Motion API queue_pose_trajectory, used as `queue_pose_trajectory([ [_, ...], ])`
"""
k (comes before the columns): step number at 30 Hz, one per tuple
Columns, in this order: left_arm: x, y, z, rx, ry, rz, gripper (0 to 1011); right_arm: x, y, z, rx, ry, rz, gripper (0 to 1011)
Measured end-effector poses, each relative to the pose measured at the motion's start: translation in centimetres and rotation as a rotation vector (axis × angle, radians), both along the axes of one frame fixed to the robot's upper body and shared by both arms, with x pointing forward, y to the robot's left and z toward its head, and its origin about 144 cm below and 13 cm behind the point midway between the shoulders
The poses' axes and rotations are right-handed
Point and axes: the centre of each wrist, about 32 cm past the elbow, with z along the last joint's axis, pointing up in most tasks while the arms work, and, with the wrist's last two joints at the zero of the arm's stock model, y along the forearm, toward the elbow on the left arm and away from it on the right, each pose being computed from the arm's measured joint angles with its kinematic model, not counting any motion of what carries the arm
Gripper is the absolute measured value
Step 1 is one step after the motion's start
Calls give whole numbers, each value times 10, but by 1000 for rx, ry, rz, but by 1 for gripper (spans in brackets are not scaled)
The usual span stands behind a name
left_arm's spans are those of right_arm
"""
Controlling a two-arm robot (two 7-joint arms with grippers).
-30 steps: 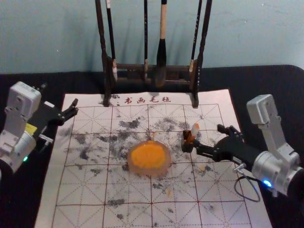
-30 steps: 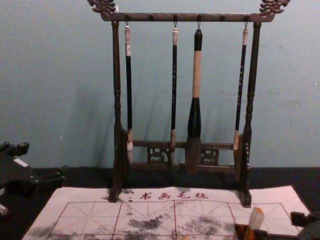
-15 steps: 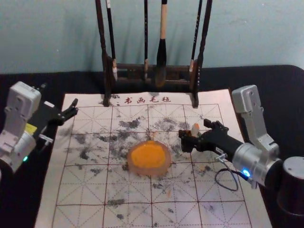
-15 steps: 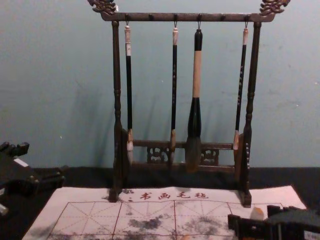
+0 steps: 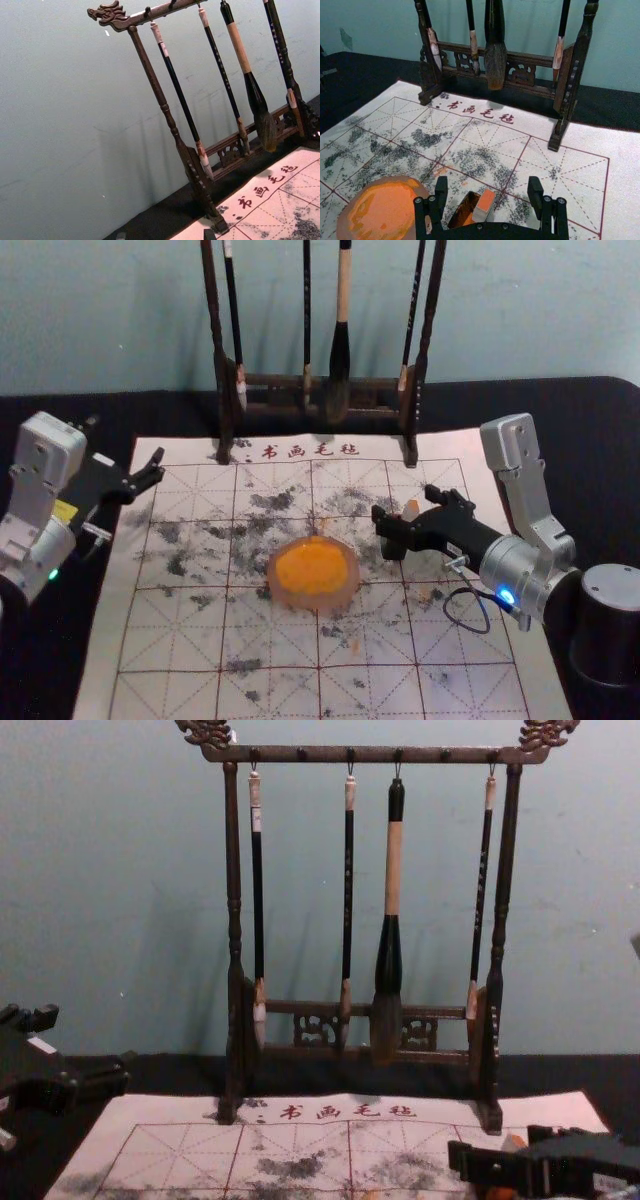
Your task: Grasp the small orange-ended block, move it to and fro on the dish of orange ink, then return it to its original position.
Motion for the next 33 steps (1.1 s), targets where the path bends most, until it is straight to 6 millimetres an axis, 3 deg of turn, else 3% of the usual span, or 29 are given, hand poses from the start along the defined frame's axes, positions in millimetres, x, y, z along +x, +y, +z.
queue_pose_trajectory([
  [10, 0, 0, 0, 0, 0, 0, 1001, -1, 0, 0, -1, 0, 2, 1000],
  [13, 0, 0, 0, 0, 0, 0, 1001, -1, 0, 0, 0, 0, 2, 944],
  [22, 0, 0, 0, 0, 0, 0, 1001, -1, 0, 0, 0, 0, 4, 711],
  [33, 0, 0, 0, 0, 0, 0, 1001, -1, 0, 0, 1, 0, 5, 347],
])
